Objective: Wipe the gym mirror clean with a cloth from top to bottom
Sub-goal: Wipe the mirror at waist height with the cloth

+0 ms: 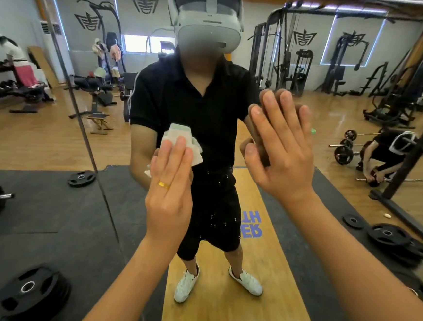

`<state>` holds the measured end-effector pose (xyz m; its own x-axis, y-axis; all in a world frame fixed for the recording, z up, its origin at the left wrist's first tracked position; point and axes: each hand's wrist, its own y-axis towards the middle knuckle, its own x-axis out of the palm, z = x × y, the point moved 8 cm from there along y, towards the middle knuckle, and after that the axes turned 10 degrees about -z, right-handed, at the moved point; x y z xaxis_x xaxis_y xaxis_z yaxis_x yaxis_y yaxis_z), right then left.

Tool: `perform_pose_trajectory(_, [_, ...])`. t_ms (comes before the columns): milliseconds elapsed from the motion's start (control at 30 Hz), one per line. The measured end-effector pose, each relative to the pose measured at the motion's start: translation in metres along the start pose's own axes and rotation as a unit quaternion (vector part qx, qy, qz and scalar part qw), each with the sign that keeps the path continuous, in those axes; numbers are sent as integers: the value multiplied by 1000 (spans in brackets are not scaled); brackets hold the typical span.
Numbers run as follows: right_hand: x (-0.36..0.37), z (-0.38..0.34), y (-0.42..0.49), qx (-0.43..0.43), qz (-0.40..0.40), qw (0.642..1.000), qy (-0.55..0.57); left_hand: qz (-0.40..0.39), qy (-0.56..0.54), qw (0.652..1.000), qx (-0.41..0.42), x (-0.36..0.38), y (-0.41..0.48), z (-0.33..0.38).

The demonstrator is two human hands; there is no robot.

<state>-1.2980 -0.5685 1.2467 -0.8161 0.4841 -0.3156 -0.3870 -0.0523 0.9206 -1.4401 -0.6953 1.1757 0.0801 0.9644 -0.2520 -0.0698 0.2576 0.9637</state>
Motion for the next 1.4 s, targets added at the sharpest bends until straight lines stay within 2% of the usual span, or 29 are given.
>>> perform_pose_trajectory(133, [1,1,0,4,-1,1000,6,-4,6,999,-33,23,-22,25])
perform_pose_trajectory(300, [-1,3,0,-2,-11,1000,24,-13,46,999,-25,39,-38,40])
perform_pose_trajectory(500, [-2,2,0,-3,0,1000,27,93,-16,991,-91,17,24,28])
perform_pose_trajectory(567, [-3,2,0,-5,2,999,36,78,-8,993,-84,26,17,38])
perform_pose_trajectory(733, [-3,3,1,-1,0,999,54,-21,48,997,-62,60,-62,61])
perform_pose_trajectory(1067, [-4,4,1,-1,-4,997,75,63,28,996,-59,43,7,47])
perform_pose_trajectory(1267, [-4,6,3,-2,-15,996,90,49,108,993,-22,52,-32,56])
perform_pose_trajectory(1400, [-12,7,-7,-28,-60,991,114,34,106,993,-29,55,-41,54])
